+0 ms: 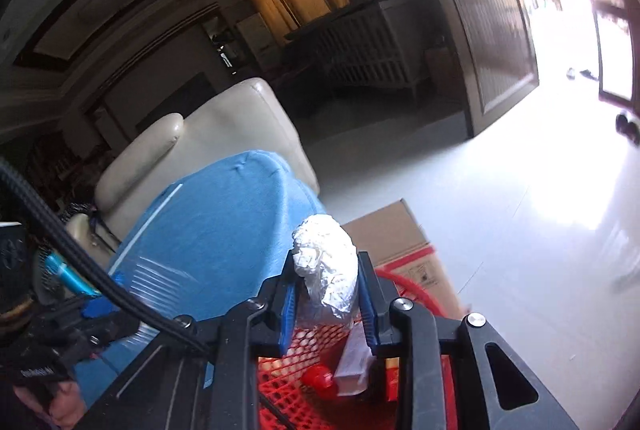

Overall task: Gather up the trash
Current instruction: 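Carry the tissue and clear tray to the wastebasket and release both, then move the right tool to the blue-printed wrapper and grasp it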

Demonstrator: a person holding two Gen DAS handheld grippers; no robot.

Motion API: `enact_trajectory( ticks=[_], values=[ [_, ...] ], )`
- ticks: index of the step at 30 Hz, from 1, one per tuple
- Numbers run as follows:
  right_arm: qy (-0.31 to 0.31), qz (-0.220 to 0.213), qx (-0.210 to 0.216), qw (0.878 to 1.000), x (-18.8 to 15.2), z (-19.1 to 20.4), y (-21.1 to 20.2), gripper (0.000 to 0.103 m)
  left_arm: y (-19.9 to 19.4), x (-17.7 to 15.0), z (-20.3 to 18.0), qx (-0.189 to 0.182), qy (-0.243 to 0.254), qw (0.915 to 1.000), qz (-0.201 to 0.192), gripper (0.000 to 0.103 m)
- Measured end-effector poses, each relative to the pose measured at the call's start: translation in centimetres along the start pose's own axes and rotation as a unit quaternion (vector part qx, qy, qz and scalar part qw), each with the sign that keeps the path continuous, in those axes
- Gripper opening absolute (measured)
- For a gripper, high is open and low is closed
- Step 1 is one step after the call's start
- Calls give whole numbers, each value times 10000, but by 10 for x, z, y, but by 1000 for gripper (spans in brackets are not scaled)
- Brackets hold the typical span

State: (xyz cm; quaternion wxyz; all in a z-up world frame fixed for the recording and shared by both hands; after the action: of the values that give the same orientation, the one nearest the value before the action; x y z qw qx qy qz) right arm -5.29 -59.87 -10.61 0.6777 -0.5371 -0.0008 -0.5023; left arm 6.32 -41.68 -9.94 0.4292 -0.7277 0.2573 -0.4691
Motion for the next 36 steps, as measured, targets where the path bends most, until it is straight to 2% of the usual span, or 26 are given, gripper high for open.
enact_trajectory(
  ticks=[1,2,3,9,11,13,16,20,25,26,30,32,36],
  values=[
    [52,52,22,10000,-1,-1,0,42,0,-2,1,13,-1,10000,0,68],
    [69,74,-10,9999,-2,-1,-1,62,-3,-5,4,53,-27,10000,-2,68],
    [74,65,-33,9999,-2,0,-2,69,-6,-7,8,89,-66,9999,4,68],
    [-15,-480,257,9985,8,18,-25,70,-34,-39,50,445,-491,9978,-75,70],
    [-130,-424,323,9985,7,30,-19,70,-40,-55,63,580,-646,9962,-73,70],
    [-209,-320,402,9985,4,43,-8,70,-49,-75,78,863,-825,9928,-103,70],
    [-413,-108,549,9976,-4,67,9,70,-68,-112,112,1282,-1209,9843,-120,70],
    [-795,200,742,9939,-14,108,30,70,-105,-164,169,1768,-2060,9622,-223,70],
    [-1274,597,1134,9835,-28,170,57,70,-150,-229,243,2423,-3042,9208,-283,70],
    [-1380,678,1195,9809,-31,182,61,70,-159,-242,260,2543,-3282,9093,-292,70],
    [-1942,1168,1528,9619,-51,249,87,70,-186,-279,299,2663,-3890,8808,-438,70],
    [-2192,1447,1641,9508,-64,282,101,70,-195,-295,311,2724,-4081,8699,-496,70],
    [-2574,1989,1823,9279,-92,349,136,70,-197,-319,324,2702,-4295,8599,-552,70]
  ],
)
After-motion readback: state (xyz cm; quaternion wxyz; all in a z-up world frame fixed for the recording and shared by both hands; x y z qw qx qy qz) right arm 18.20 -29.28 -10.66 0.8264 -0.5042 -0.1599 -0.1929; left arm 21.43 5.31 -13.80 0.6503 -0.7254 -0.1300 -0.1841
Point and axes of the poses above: each gripper's, at about its wrist camera, not at the fingertips, and y roughly the way its jaws point, z to its left, x to its top, the point moved 8 cm from there along y, roughly the way its jaws point, and after that the axes turned 13 degrees about z, right-handed, at the moved point
